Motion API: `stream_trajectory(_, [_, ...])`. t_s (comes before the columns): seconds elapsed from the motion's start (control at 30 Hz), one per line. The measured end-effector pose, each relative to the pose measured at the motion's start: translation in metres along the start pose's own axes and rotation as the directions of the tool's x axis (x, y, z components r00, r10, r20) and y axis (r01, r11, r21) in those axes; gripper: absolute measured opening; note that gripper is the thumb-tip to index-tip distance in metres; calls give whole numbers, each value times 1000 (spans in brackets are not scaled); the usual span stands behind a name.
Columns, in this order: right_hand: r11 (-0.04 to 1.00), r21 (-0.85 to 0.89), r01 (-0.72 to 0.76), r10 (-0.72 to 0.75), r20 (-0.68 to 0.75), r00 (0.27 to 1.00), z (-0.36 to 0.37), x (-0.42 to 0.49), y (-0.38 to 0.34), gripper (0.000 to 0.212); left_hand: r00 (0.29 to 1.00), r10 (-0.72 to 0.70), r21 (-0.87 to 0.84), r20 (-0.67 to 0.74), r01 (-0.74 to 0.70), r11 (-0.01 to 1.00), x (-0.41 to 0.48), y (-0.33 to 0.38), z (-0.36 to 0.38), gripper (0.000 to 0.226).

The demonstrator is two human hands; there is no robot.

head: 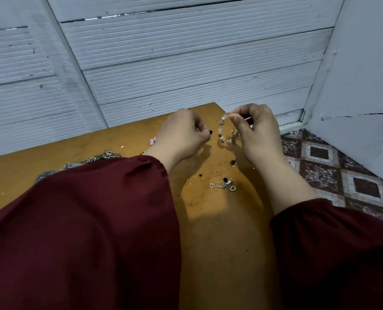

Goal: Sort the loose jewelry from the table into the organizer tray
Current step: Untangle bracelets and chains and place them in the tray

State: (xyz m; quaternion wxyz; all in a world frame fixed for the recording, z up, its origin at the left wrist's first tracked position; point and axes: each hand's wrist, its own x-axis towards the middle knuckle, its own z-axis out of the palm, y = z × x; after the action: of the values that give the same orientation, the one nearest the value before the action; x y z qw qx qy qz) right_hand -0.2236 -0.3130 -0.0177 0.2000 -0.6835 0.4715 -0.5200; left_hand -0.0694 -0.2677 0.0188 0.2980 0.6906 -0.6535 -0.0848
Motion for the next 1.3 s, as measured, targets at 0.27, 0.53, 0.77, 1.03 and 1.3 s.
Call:
stream_trajectory(0.27, [1000,-3,15,-15,10,1000,0,-6,-6,4,997,25,-99,-79,-33,995,-4,10,-19,10])
stream_trajectory(0.53, [1000,1,22,-22,-19,1000,-1,-8,-7,9,989,43,-201,-140,-71,977,-2,20,-30,11])
stream_trajectory(0.77, [1000,11,19,-19,-10,1000,-2,-9,-9,7,986,28,-260,-165,-71,963,-2,26,-36,11])
stream_trajectory(1.03, [992,129,-18,19,-11,1000,0,-10,-31,2,980,4,-263,-197,-57,963,-17,25,-53,9])
stream_trajectory(1.3, [987,124,100,-103,16,995,-2,-35,-73,6,956,-86,-361,-280,-22,932,-57,20,-92,10])
